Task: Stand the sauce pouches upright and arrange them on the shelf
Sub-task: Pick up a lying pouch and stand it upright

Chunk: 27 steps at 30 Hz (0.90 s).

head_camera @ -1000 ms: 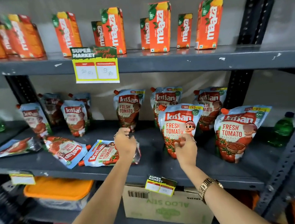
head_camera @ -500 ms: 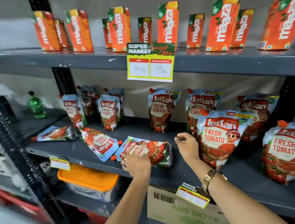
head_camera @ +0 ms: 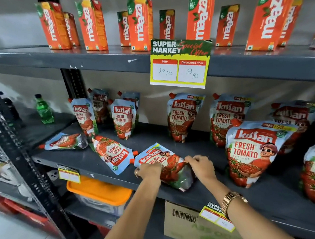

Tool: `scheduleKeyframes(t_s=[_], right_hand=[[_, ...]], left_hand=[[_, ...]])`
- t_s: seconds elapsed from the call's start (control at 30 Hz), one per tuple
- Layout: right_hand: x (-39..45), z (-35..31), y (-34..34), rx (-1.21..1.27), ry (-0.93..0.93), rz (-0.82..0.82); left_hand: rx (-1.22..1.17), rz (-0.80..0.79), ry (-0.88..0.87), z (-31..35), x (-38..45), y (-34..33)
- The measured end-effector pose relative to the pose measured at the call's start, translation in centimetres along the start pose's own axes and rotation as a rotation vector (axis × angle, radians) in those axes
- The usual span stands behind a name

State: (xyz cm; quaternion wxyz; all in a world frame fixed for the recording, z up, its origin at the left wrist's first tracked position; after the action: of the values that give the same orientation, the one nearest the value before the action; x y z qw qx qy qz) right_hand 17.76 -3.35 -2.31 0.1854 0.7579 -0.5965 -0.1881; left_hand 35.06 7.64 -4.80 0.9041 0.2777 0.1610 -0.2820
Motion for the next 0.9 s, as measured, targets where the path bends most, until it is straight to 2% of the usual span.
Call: scheduleKeyframes(t_s=[0.17,0.23,0.33,0.37,0.53,0.73,0.9], right_hand=[[-2.3,0.8,-0.8,0.110,-0.093,-0.028],[-2.8,1.3,-2.2,0.221,-0.195,-0.138],[-3.6,1.6,-4.0,0.274,-0.321,-0.330],[-3.6,1.6,-4.0,0.268,-0.327,-0.333],[-2.0,2.0,-3.8,0.343,-0.335,-0.148],[-1.0,2.6,-6.4,0.478,-0.416,-0.243],[-1.5,1.4,-5.9,0.601,-0.469,-0.182]], left_hand=[[0.053,-0.090,-0.067,1.2,3.4,0.8],[-0.025,-0.204,-0.074,1.5,4.2,0.4],[-0.119,-0.261,-0.109,1.9,4.1,1.1],[-0.102,-0.268,-0.109,1.7,4.4,1.2],[-0.126,-0.314,-0.016,0.6,4.8,1.6],[-0.122,-0.337,-0.019,0.5,4.4,1.6],[-0.184,-0.295,-0.091,1.1,3.8,1.8]])
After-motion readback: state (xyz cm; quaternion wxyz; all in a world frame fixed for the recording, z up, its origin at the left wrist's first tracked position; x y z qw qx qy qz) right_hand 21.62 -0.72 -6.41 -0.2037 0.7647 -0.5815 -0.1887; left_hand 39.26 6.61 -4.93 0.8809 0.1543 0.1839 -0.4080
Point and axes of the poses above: each hand's wrist, its own x-axis towards the middle knuckle, its own y-axis out of the back of the hand, z = x × y, the point moved 8 cm from there along x, towards the middle knuckle, and after that the axes turned 2 degrees about x, right-handed, at the moved point
